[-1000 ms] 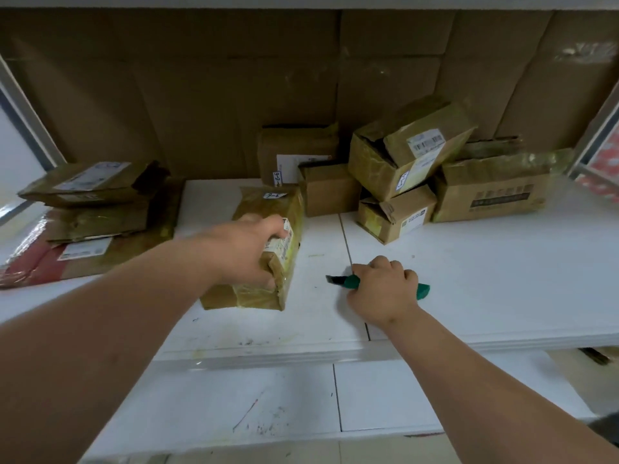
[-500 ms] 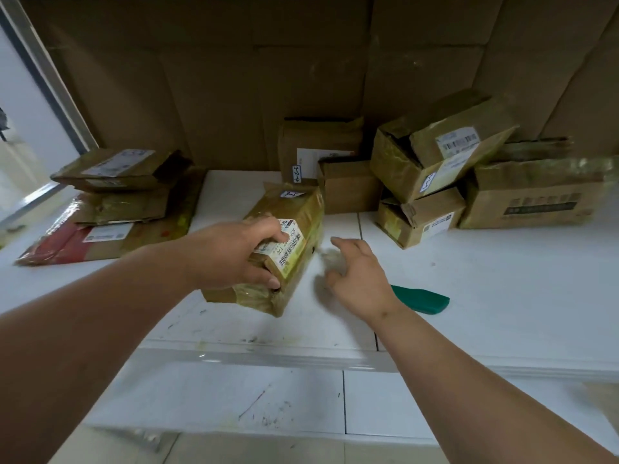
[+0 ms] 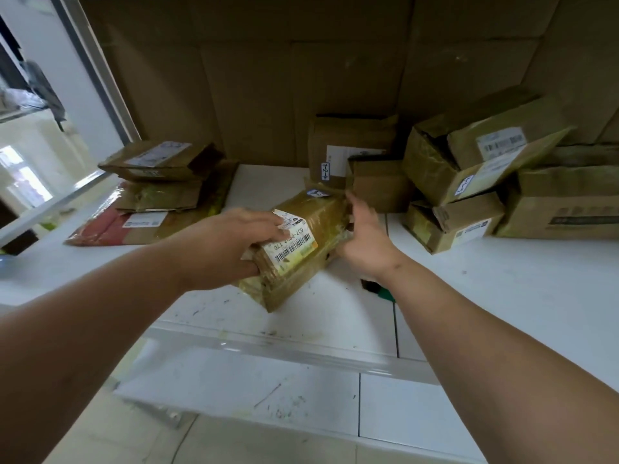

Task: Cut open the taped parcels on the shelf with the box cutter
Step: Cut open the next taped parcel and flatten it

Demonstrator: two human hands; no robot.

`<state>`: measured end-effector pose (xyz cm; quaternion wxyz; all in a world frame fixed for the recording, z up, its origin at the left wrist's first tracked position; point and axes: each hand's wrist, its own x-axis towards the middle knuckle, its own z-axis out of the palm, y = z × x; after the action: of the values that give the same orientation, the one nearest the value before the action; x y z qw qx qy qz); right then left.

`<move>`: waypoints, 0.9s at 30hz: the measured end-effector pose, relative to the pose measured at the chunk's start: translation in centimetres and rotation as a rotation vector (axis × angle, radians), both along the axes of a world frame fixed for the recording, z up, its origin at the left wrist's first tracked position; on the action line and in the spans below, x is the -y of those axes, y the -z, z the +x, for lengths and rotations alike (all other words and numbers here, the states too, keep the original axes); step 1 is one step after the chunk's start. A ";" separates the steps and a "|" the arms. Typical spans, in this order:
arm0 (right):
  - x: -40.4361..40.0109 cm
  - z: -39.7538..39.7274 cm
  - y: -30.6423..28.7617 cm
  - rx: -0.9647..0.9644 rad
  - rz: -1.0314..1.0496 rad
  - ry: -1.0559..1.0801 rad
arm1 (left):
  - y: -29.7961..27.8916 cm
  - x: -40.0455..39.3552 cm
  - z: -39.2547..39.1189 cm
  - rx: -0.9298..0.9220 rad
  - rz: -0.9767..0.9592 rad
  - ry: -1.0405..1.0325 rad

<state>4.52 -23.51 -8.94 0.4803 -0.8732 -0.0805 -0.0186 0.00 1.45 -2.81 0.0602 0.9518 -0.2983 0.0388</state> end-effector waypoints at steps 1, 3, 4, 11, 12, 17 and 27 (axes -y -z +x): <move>-0.1 0.0 0.2 0.005 0.010 -0.002 | 0.2 -0.5 0.0 0.002 -0.044 -0.014; -0.2 -0.2 0.5 0.022 0.015 -0.005 | 0.3 -1.1 0.0 -0.020 -0.126 -0.050; -0.3 -0.2 0.7 0.033 0.007 -0.005 | 0.3 -1.3 0.1 -0.046 -0.158 -0.066; -0.7 -0.2 0.3 0.081 -0.109 0.009 | -0.3 -2.0 0.2 -0.194 -0.165 -0.130; -0.8 -0.3 0.2 0.097 -0.132 0.015 | -0.3 -2.0 0.1 -0.203 -0.162 -0.135; -0.9 -1.0 0.4 0.218 -0.370 0.065 | -1.4 -1.7 -0.3 -0.253 0.054 -0.148; -2.3 -2.0 -1.9 0.520 -0.745 0.159 | 0.2 1.8 -1.5 0.191 0.335 -0.405</move>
<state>2.56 -21.20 -7.07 0.0947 -0.9561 -0.1322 -0.2437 -1.54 -0.31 -3.04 -0.1355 0.9807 -0.1085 0.0895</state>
